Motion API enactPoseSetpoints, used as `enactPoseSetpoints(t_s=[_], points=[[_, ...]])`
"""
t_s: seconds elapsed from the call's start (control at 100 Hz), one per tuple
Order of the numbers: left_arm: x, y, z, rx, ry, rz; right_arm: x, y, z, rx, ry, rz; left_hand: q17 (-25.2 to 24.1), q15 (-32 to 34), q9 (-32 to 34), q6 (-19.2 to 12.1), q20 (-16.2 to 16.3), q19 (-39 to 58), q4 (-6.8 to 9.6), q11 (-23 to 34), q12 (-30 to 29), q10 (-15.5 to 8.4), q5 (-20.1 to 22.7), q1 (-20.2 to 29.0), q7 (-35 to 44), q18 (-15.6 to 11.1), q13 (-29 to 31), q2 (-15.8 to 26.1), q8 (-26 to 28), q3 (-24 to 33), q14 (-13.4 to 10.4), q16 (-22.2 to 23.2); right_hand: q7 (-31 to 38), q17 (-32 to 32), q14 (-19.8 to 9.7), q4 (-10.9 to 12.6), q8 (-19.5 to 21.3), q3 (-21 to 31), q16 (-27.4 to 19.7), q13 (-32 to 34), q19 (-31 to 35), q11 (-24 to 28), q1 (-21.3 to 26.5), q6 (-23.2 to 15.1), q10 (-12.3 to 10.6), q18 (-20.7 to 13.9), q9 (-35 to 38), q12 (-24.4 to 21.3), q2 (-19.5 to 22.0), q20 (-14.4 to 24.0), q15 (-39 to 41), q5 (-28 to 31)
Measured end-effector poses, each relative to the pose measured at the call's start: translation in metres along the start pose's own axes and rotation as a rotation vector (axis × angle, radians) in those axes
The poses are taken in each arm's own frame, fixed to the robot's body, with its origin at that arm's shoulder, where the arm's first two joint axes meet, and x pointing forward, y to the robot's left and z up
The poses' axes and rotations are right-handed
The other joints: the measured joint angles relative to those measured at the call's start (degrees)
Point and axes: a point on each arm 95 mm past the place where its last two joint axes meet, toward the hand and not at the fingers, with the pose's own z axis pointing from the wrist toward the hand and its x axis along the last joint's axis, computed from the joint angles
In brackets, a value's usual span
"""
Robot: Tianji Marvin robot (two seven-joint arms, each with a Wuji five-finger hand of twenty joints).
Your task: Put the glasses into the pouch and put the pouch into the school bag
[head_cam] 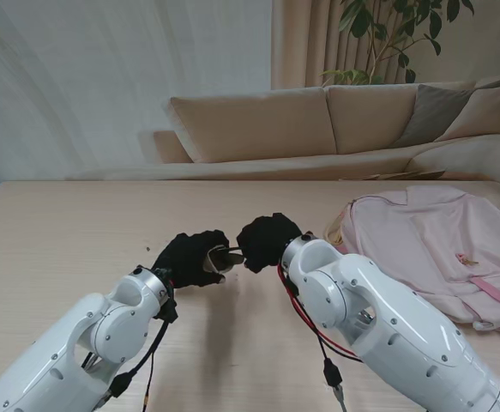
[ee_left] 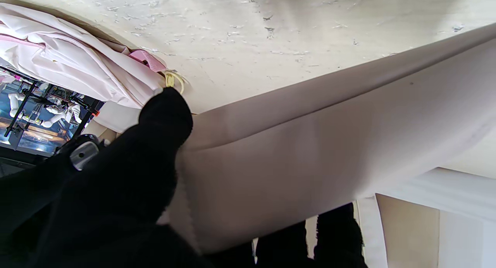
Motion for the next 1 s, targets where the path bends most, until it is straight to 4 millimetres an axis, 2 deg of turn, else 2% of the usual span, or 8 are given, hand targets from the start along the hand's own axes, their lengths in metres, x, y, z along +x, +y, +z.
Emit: enactPoseSetpoints(t_s=[0.17,0.39,0.6,0.68,0.83,0.93,1.0], points=[[0.005,0.0,0.004,-0.025,0.013,0.008,0.006,0.002,0.003,0.02,0.012,-0.089,0.0,0.0,0.0,0.0,0.0,0.0,0.0,0.0,0.0,0.0,0.0,0.0,0.0,0.0,0.0,0.0,0.0,0.0,0.0,0.0,0.0,0.7,-0.1,0.0,0.0,0.0,0.0,0.0,0.0,0.0,0.0,-0.7,-0.1,0.0,0.0,0.1,0.0,0.0,0.0,0.0],[0.006,-0.001,0.01,-0.03,0.02,-0.008,0.013,0.006,0.001,0.014,-0.002,-0.069,0.0,0.0,0.0,0.0,0.0,0.0,0.0,0.0,0.5,0.0,0.0,0.0,0.0,0.1,0.1,0.6,0.2,0.0,0.0,0.0,0.0,1.3,-0.8,0.0,0.0,0.0,0.0,0.0,0.0,0.0,-0.1,-0.1,-0.7,0.0,0.0,0.3,0.0,0.0,0.0,0.0],[0.002,0.0,0.011,-0.022,0.006,-0.08,0.015,0.005,0.001,-0.144,0.041,-0.157,0.0,0.0,0.0,0.0,0.0,0.0,0.0,0.0,0.6,0.0,0.0,0.0,0.0,0.6,0.1,1.2,0.2,-1.7,0.0,0.0,-0.7,1.4,-2.5,0.0,-2.3,-1.8,-0.5,0.0,0.0,-0.9,0.0,-1.0,-2.4,-0.5,0.0,0.3,0.0,0.0,-2.0,0.0],[0.001,0.0,0.01,-0.017,0.002,-0.085,0.015,0.002,0.001,-0.14,0.035,-0.139,0.0,0.0,0.0,0.0,0.0,0.0,0.0,0.0,0.6,0.0,0.0,0.0,0.0,0.6,0.1,1.2,0.2,-1.8,0.7,0.0,-0.9,0.9,-3.1,0.0,-3.0,-4.0,-1.0,0.0,0.0,-1.9,-0.6,-1.9,-2.9,-0.6,-0.3,0.2,2.0,0.0,-3.5,-2.1],[0.0,0.0,0.011,-0.003,-0.003,-0.14,0.015,0.0,0.001,-0.198,0.038,-0.123,0.0,0.0,0.0,0.0,0.0,0.0,0.0,0.0,0.6,0.0,0.0,0.7,0.0,0.6,0.7,1.5,0.2,-2.3,0.7,0.0,-0.8,-0.3,-4.1,0.0,-3.2,-4.1,-1.7,-0.3,0.0,-2.3,-0.7,-2.3,-3.6,-1.6,-2.5,-0.1,2.1,0.0,-4.7,-4.0],[0.0,0.0,0.011,0.006,-0.004,-0.161,0.015,-0.002,0.0,-0.198,0.04,-0.13,0.0,0.0,0.0,0.0,0.0,0.0,0.0,0.0,0.6,0.0,0.0,0.8,0.0,0.6,0.7,1.5,0.2,-2.3,0.7,0.0,-0.3,-3.0,-5.3,0.0,-3.6,-7.5,-2.4,-5.4,0.0,-3.0,-1.0,-2.8,-3.7,-2.6,-7.7,-0.5,4.3,-0.1,-6.1,-8.3],[-0.001,0.0,0.011,0.01,-0.007,-0.15,0.014,-0.002,-0.001,-0.203,0.04,-0.13,0.0,0.0,0.1,0.0,0.0,0.0,0.0,0.0,0.6,0.0,0.0,0.8,0.0,0.7,0.7,1.5,0.2,-3.5,0.7,0.0,-3.5,-5.9,-6.2,0.1,-4.9,-10.3,-2.6,-10.4,0.0,-3.8,-4.3,-3.5,-3.7,-3.5,-13.8,-1.1,6.3,-0.1,-7.1,-13.3]])
